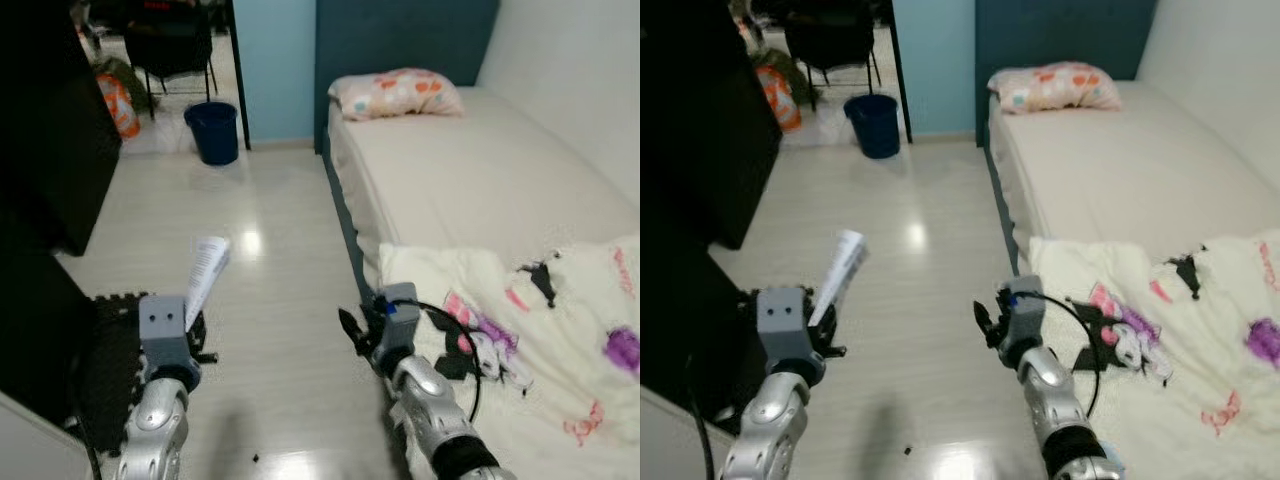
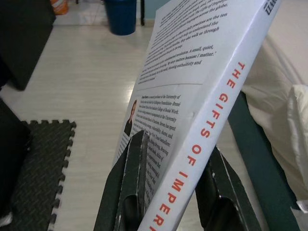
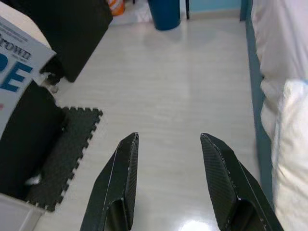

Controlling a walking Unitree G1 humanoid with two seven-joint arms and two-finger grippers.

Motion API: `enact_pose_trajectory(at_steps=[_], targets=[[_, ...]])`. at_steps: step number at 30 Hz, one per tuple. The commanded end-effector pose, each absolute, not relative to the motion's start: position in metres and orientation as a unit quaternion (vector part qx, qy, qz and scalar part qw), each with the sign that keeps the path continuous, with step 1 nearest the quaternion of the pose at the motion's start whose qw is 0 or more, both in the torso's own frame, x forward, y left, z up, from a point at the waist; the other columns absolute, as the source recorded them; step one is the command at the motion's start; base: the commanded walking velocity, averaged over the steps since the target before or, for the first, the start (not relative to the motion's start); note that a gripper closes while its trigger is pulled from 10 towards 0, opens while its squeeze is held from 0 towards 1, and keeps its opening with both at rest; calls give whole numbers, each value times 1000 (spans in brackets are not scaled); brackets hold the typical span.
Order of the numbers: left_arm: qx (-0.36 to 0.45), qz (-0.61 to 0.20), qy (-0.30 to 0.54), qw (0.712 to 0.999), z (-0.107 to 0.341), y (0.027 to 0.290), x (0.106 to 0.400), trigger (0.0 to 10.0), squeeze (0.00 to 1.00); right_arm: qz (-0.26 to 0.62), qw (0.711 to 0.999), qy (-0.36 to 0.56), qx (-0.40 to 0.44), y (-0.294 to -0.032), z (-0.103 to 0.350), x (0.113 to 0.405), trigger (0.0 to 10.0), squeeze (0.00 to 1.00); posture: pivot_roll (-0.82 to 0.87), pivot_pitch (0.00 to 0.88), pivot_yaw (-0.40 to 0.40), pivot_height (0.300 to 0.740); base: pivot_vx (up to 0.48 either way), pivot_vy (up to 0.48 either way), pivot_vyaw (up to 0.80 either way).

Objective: Clean up the room

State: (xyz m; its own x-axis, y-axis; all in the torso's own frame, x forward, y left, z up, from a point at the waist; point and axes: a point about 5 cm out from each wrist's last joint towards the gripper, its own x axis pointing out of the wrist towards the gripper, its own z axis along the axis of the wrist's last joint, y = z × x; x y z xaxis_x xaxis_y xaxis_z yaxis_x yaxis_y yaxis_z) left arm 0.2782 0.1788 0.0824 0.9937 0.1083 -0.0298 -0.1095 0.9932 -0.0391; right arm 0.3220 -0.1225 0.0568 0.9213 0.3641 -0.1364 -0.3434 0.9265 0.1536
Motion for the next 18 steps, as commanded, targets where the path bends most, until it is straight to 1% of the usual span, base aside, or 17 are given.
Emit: enact_pose_trajectory(at_steps=[1, 18], targets=[[-13, 65, 3, 998, 84, 186, 277, 10000, 0, 185, 976, 93, 70, -116, 51, 318, 10000, 0, 41, 122, -31, 740, 382, 0, 0], [-12, 58, 3, 998, 84, 185, 278, 10000, 0, 182, 976, 92, 69, -116, 51, 318, 10000, 0, 41, 97, -27, 740, 378, 0, 0]])
